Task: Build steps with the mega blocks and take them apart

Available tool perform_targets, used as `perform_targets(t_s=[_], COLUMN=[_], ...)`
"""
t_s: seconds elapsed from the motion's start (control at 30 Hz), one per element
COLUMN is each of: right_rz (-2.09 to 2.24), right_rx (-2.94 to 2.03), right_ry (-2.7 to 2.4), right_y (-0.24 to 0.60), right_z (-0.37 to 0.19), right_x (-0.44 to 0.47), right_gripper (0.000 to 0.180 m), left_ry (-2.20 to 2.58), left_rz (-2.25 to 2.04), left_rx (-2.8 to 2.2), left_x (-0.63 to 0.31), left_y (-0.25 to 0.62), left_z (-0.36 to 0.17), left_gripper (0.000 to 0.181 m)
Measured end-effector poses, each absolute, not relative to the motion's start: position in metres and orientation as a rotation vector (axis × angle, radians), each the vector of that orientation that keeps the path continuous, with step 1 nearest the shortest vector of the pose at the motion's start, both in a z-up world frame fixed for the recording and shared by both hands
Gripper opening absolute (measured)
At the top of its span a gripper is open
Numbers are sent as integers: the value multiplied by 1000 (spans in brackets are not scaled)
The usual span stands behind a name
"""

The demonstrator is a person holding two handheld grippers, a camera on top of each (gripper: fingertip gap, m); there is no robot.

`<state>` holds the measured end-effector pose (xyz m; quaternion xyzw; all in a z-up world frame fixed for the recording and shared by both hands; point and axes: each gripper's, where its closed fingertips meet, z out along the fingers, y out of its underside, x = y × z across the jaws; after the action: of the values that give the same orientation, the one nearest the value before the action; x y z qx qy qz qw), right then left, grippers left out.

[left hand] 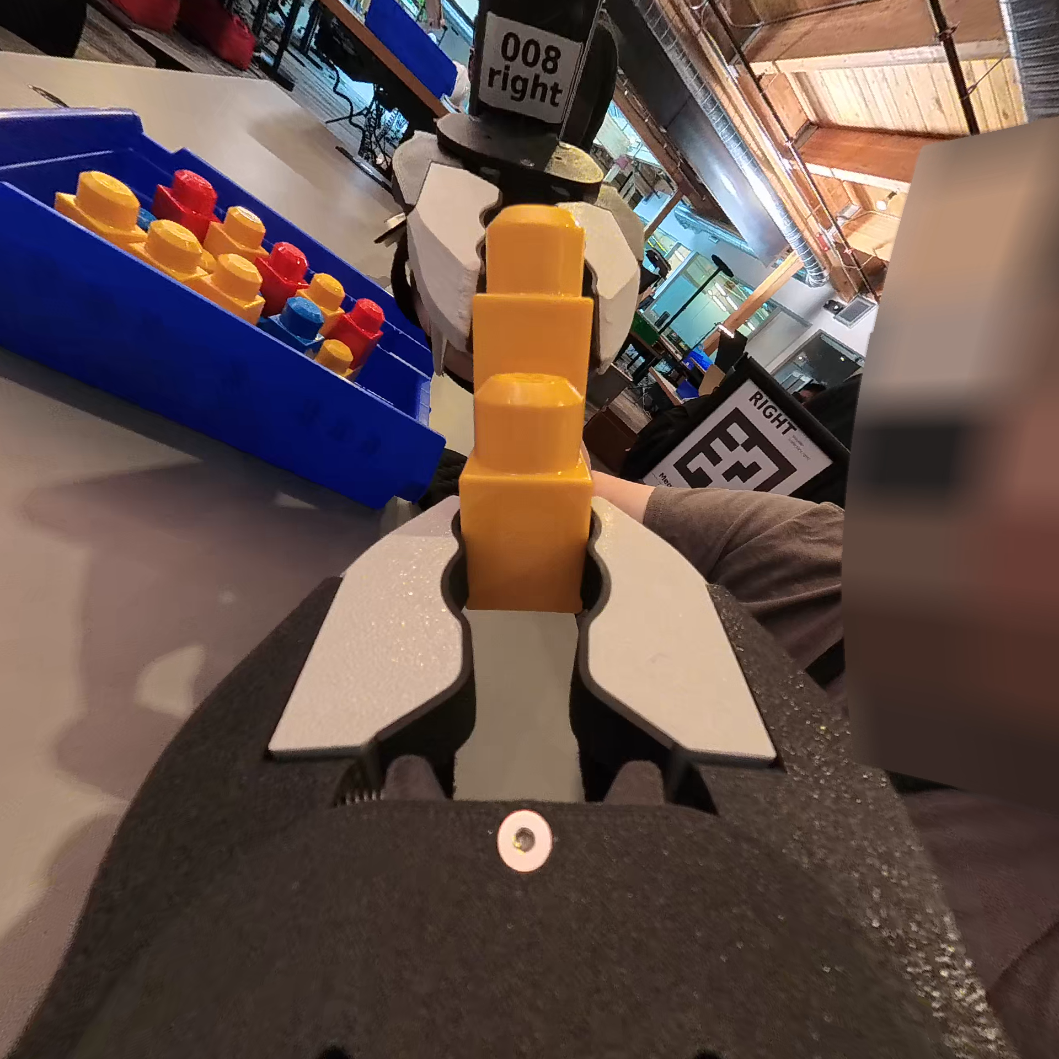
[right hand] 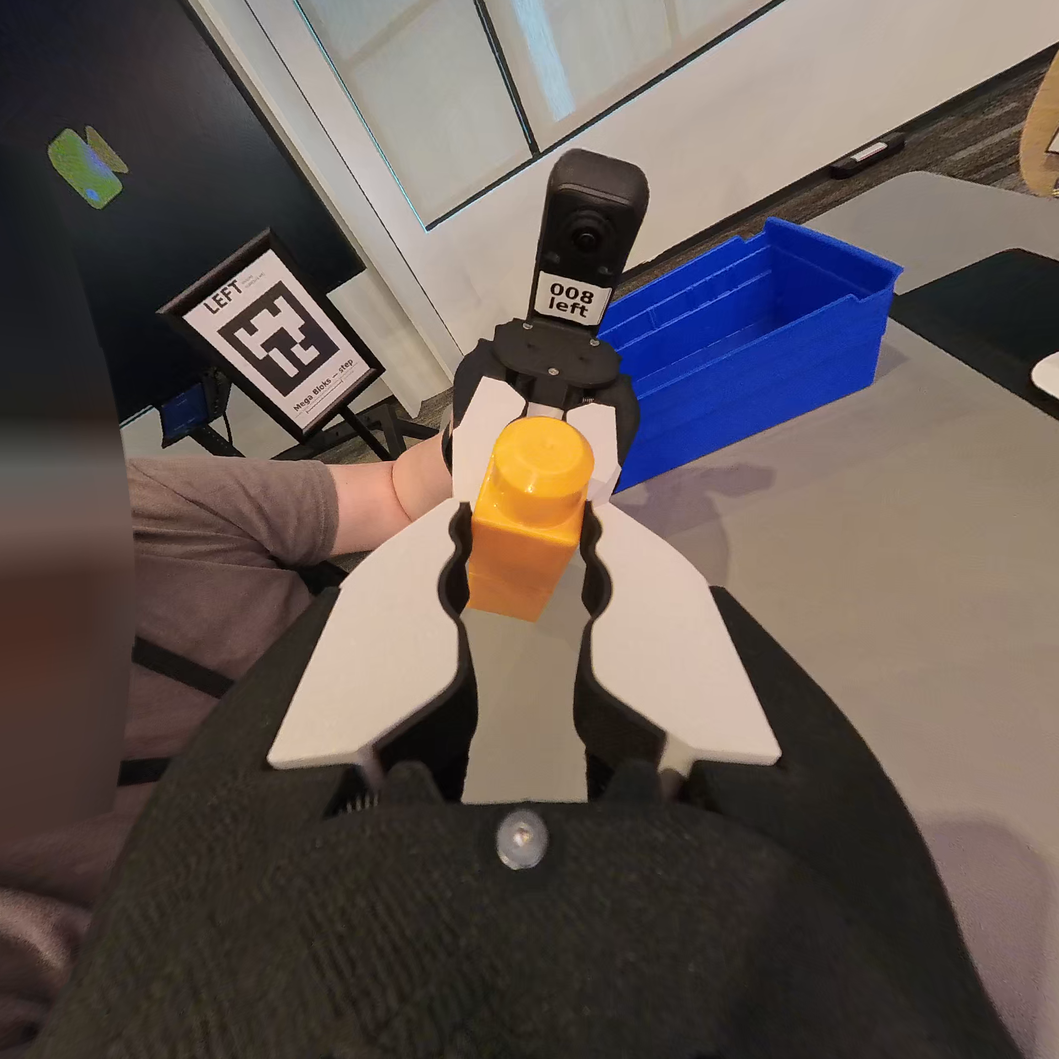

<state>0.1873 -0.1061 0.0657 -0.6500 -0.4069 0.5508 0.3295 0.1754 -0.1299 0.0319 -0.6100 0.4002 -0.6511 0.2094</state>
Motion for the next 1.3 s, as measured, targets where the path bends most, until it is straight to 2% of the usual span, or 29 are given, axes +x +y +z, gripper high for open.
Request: perform_targets(t_s=[0.27, 0.33, 0.4, 0.57, 0.73, 0.87, 0.93, 1.13, 1.3], right_rz=[1368, 1333, 1332, 1356, 1364, 1229, 1145, 752, 498], right_rx=[-1712, -1689, -1677, -1782, -1816, -1790, -1782, -1758, -1838], right_ry=[-1095, -1091, -1061, -1081, -1159, -1192, -1204, -1123, -1289], right_y=[-107, -107, -106, -105, -111, -108, -108, -105, -103], right_z=[68, 75, 80, 62, 52, 59, 68, 94, 38], right_x=[191, 197, 201, 199, 194, 204, 225, 347, 410], right_gripper=[39, 47, 47, 48, 37, 37, 37, 37, 37], left_ry=[1152, 1196, 1207, 1219, 1207, 1164, 1174, 1222, 1253], left_rz=[-1748, -1676, -1648, -1619, -1604, -1594, -1516, -1427, -1397], left_rx=[-1701, -1713, -1715, -1710, -1703, -1659, -1670, -1650, -1646], left_x=[178, 179, 180, 181, 181, 180, 177, 164, 161], left_y=[-131, -132, -132, -131, -129, -124, -119, -119, -121], left_z=[30, 25, 23, 20, 21, 31, 30, 39, 41], left_gripper=[37, 37, 37, 37, 37, 56, 62, 61, 60])
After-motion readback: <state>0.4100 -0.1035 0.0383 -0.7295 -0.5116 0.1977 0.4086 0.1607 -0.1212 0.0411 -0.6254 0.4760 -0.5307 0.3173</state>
